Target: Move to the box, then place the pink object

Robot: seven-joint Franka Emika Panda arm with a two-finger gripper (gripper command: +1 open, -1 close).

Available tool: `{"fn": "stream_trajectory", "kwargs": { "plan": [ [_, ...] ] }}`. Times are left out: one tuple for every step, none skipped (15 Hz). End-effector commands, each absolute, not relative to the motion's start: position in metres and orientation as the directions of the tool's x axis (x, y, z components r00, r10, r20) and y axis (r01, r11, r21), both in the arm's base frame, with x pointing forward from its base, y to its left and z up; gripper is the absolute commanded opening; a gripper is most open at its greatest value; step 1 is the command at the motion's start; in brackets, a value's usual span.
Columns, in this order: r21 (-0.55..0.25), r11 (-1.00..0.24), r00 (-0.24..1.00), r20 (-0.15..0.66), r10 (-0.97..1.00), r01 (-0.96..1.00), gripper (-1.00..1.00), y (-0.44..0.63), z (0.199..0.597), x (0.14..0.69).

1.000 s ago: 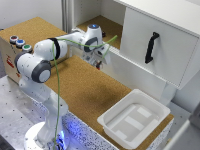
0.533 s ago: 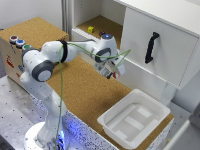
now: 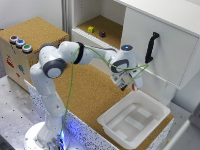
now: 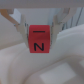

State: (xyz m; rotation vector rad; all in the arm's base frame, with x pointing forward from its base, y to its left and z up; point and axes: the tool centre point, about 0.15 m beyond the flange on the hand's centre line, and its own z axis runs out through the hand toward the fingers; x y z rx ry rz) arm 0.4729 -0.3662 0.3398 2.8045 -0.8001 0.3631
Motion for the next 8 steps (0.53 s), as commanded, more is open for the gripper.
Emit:
{"fn": "stream_trajectory", "kwargs": {
  "plan": [
    [0.129,-0.773,0.781,0.19,-0.595,-0.621,-1.0,-0.43,0.323,0.466],
    [0.118,-0.751,0.758,0.179,-0.627,-0.65,-1.0,-0.437,0.317,0.46],
    [0.112,-0.721,0.728,0.163,-0.665,-0.684,-1.0,-0.445,0.31,0.452],
    [0.115,-0.688,0.697,0.15,-0.701,-0.716,-1.0,-0.453,0.3,0.444],
    [0.118,-0.665,0.676,0.141,-0.724,-0.737,-1.0,-0.459,0.292,0.438],
    [0.108,-0.636,0.645,0.129,-0.753,-0.764,-1.0,-0.465,0.284,0.43],
    [0.1,-0.608,0.616,0.113,-0.78,-0.788,-1.0,-0.469,0.275,0.42],
    [0.087,-0.583,0.589,0.094,-0.803,-0.808,-1.0,-0.471,0.266,0.41]
  ]
}}
